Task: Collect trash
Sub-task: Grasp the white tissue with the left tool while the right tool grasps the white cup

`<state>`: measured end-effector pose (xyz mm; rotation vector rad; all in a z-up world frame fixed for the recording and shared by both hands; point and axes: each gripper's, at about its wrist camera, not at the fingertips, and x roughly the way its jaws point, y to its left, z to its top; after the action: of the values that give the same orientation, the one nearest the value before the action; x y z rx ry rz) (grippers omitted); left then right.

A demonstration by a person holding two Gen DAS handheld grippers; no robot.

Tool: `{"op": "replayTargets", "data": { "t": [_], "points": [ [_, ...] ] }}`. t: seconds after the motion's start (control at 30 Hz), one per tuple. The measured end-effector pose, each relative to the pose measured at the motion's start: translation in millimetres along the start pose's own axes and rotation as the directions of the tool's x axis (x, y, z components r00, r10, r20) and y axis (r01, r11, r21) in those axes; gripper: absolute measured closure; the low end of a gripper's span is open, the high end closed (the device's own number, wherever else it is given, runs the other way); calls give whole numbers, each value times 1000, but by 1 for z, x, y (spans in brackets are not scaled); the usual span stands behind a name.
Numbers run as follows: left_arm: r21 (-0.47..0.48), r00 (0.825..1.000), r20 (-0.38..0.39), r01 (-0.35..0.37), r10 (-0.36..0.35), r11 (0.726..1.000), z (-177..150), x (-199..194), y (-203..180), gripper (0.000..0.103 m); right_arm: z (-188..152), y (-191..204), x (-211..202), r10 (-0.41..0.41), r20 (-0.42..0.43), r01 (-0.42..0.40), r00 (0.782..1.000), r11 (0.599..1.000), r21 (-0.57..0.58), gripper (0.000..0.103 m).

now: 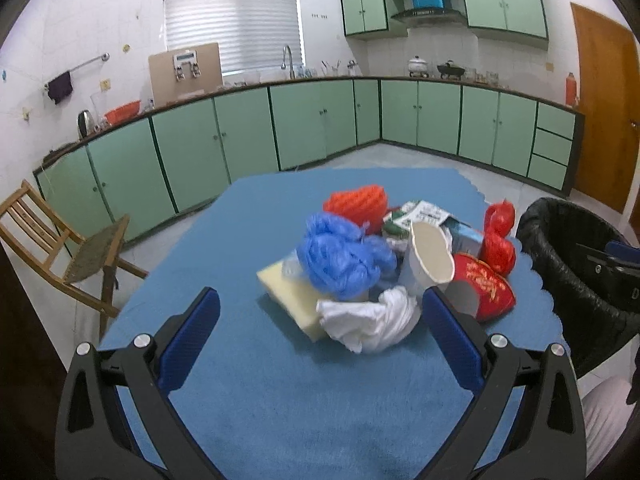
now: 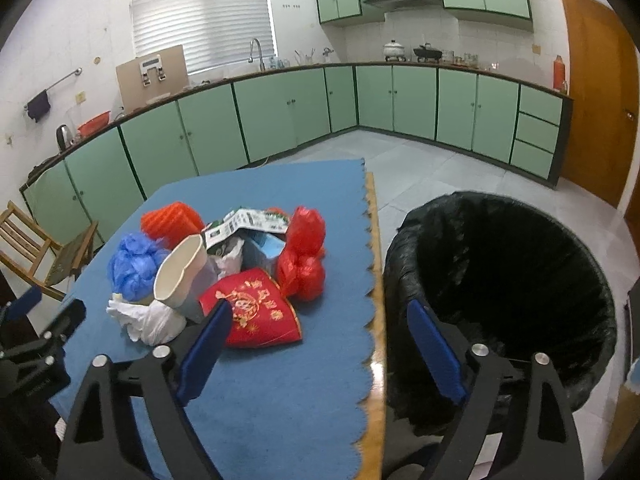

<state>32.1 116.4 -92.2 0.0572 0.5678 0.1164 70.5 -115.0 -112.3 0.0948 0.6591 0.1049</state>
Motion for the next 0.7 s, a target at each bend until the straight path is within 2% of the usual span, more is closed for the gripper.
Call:
{"op": "replayTargets", "data": {
  "t": [0.07, 0.13, 0.23, 0.37, 0.4, 0.47, 0.6, 0.7],
  "points": [
    [12, 1000, -9, 6, -6, 1000, -5, 8, -1, 9, -2, 0, 5, -4, -10, 4, 1000, 1000, 7, 20],
    [22, 999, -35, 30, -29, 999, -8, 19, -3, 25, -3, 1, 13, -11, -24, 11, 1000, 1000, 2, 25],
    [17, 996, -68, 53, -52, 998, -12, 34, -7, 30, -6, 1, 25, -11, -43, 11, 999, 1000, -7, 32],
    [45, 991, -109, 78, -73, 996, -18, 51, -17, 32, -7, 2, 31, -5, -52, 4, 999, 1000, -6, 34],
    [53, 989, -124, 86, -79, 995, -20, 54, -20, 35, -7, 3, 32, -6, -52, 5, 999, 1000, -11, 34],
    [61, 985, -145, 103, -93, 993, -24, 59, -23, 44, -6, 6, 34, -7, -52, 6, 999, 999, -35, 36],
    [64, 977, -174, 136, -123, 989, -28, 64, -24, 76, -3, 15, 36, 6, -53, -10, 999, 997, -70, 41],
    [74, 978, -169, 140, -126, 987, -30, 62, -24, 88, -1, 22, 36, 25, -54, -30, 998, 996, -84, 46]
  ]
}}
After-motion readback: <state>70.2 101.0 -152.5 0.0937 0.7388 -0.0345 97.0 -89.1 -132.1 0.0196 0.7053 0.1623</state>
